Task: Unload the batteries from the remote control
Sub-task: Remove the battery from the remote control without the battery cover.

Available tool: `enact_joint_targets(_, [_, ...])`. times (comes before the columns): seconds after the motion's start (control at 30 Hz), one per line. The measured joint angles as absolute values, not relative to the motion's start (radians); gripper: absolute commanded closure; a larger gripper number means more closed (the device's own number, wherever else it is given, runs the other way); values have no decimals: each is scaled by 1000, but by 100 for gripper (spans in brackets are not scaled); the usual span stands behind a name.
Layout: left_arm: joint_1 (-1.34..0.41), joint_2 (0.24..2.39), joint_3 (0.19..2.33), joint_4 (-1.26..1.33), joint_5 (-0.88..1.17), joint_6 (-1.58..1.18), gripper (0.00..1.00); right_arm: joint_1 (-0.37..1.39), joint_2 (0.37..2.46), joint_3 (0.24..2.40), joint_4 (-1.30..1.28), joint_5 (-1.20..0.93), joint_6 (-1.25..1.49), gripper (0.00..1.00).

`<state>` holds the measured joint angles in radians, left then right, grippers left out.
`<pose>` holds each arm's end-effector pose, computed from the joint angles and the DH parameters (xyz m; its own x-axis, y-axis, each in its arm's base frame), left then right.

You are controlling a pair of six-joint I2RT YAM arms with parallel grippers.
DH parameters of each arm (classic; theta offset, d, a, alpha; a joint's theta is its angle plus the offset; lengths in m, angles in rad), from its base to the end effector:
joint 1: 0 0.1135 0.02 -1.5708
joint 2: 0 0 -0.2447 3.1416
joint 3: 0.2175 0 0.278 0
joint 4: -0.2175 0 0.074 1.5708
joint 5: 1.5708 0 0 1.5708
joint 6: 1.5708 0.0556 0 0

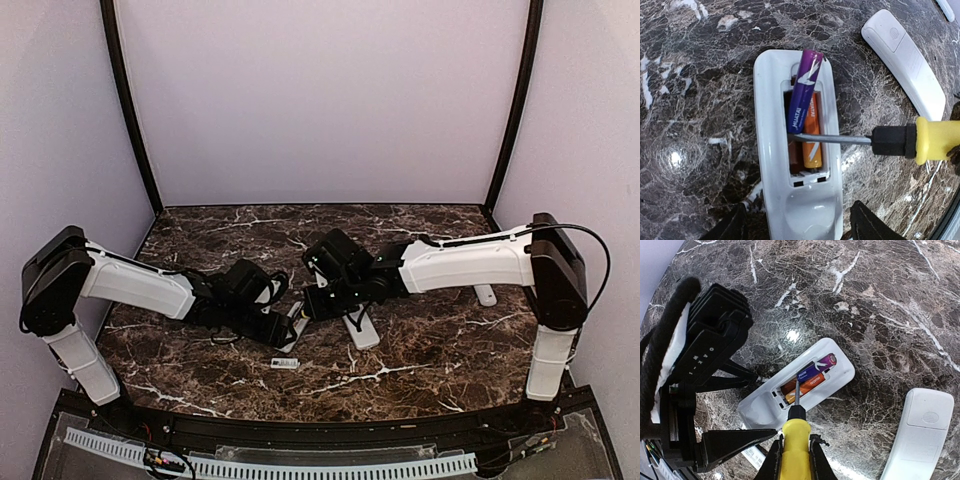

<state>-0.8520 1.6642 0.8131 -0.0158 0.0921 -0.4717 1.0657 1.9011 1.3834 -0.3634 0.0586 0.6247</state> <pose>0.2270 -0.2672 0.0939 -0.8055 0.2335 -0.5447 0.4744 0.8049 -0.3565 0.2193 0.3899 0.1629 -0.8032 -0.2460 -0.5426 -0.4757 0.8131 0.3355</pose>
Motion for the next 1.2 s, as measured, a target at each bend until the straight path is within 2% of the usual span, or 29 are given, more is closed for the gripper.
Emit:
enact_joint_targets(0.13, [-857,1668,813,-16,87,-460,41,1067,1902,1385,-363,81,625,100])
enact_joint_targets(0.5, [-859,1672,813,-17,85,-452,49,1067,1902,1386,-361,157,632,100])
enact_joint_targets(1.2, [-862,1673,813,-20,69,-434,51,1069,1831,1369,-328,197,667,100])
